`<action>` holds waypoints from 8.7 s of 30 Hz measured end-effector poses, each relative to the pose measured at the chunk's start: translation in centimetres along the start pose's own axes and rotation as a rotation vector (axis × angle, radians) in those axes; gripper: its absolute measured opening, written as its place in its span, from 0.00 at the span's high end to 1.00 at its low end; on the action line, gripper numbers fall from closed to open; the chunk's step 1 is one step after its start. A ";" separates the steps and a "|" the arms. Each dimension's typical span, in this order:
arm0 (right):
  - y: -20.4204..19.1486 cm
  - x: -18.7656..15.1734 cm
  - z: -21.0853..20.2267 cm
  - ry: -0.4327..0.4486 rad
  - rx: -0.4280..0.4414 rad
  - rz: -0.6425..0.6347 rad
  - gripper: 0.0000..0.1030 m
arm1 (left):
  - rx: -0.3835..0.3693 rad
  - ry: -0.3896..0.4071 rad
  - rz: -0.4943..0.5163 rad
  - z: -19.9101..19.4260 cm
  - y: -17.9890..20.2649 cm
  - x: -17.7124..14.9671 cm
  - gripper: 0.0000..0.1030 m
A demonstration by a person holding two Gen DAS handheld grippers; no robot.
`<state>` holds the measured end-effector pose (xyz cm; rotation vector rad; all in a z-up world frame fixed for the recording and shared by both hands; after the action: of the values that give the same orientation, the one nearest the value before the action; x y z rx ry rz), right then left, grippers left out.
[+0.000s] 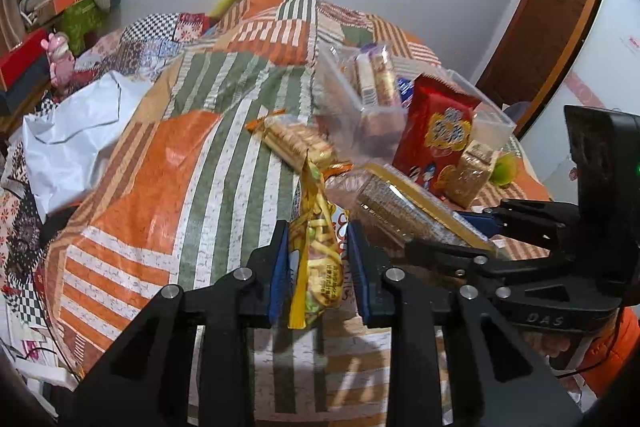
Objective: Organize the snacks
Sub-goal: 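Carry the biscuit stick pack and Kakaro bag into the clear box and open both tools, then grasp the red snack bag with the right tool while the left tool grasps the orange-wrapped bread pack, then lower the red bag and bread pack into the clear box and open both tools, then grasp the green jelly cup with the right tool while the left tool grasps the cream biscuit block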
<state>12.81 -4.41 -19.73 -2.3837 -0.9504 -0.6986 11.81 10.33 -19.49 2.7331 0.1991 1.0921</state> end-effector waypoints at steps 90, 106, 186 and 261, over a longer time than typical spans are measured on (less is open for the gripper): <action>16.9 7.2 -8.6 0.249 -0.260 0.228 0.65 | -0.042 0.044 0.224 8.8 12.9 17.4 0.33; 10.3 5.5 -9.1 0.261 -0.180 0.131 0.51 | 0.028 0.077 0.246 2.4 8.1 11.6 0.18; 7.5 8.0 -11.2 0.431 -0.274 0.100 0.48 | 0.062 0.148 0.127 1.7 3.6 10.5 0.65; 15.0 3.7 -11.7 0.277 -0.303 0.226 0.24 | -0.055 0.033 0.104 5.1 10.3 9.8 0.23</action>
<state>22.79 -19.22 -12.17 -2.5075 -0.4774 -1.1121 22.95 1.53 -14.21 2.7046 0.0306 1.1527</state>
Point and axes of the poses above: each gripper's, at about its wrist camera, not at the fingertips, and z roughly the way its jaws point, y to its right, x to its top, the point moved 6 cm from there along z, roughly the way its jaws point, and after that the axes turned 2 degrees about y, right-handed, at the moved point
